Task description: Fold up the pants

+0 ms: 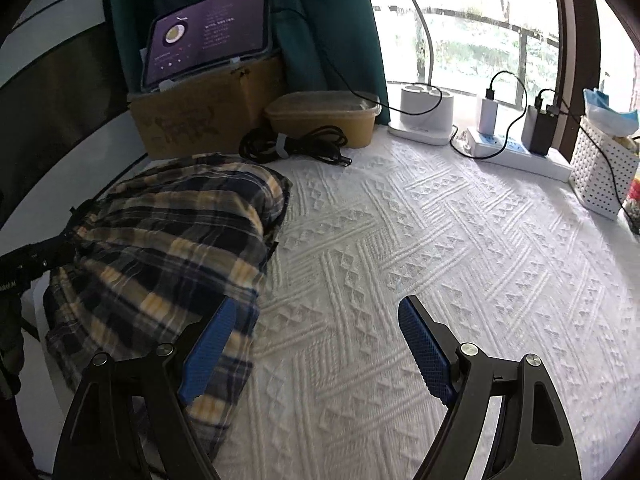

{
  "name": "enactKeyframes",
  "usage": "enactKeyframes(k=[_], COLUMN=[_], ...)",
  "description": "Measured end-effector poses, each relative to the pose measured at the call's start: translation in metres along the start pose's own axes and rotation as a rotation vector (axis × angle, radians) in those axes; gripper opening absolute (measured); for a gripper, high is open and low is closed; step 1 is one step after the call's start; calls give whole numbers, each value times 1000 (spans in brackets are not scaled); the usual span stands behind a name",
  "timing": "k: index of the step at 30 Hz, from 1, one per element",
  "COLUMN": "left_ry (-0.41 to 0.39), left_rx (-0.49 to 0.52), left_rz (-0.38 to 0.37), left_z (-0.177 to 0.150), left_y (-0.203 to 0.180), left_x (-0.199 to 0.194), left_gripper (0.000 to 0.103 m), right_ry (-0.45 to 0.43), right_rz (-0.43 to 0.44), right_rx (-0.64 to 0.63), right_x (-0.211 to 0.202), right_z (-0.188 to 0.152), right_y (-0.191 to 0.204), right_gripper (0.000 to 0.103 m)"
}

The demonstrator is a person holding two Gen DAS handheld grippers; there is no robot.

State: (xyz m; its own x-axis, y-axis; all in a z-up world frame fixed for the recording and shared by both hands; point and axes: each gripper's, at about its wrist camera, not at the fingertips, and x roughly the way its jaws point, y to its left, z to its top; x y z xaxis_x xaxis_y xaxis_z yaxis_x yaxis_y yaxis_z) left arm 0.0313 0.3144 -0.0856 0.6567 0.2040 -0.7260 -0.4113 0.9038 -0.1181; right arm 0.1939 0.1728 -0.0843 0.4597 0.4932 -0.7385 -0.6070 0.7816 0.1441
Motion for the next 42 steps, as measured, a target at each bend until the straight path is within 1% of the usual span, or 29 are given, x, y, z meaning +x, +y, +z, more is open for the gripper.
enactKeyframes(k=[5, 14, 19, 25, 32, 37, 42], left_ry=[-7, -69, -96, -105, -141, -165, -207], left_rx=[19, 9, 48, 100, 132, 163, 165], left_rz=[-19, -32, -32, -78, -142, -162, -174], left_z=[-16, -29, -35, -47, -48, -48, -47], left_y=[-15, -35, -53, -84, -115, -132, -146], left_x=[-14, -43, -60, -74, -84, -93, -107], left_gripper=[70, 70, 70, 70, 70, 70, 70], right_ry=[-29, -76, -103, -134, -159, -201, -247], right_rz=[-12, -40, -58, -86, -137, -173, -203], right_rx=[-10, -15, -10, 8, 17, 38, 47], right_x=[-25, -76, -104, -134, -169, -200, -223], right_z=[-6, -21, -33, -46, -58, -68, -73], right_y=[4, 0, -7, -17, -30, -39, -41], right_gripper=[84, 85, 85, 85, 85, 85, 85])
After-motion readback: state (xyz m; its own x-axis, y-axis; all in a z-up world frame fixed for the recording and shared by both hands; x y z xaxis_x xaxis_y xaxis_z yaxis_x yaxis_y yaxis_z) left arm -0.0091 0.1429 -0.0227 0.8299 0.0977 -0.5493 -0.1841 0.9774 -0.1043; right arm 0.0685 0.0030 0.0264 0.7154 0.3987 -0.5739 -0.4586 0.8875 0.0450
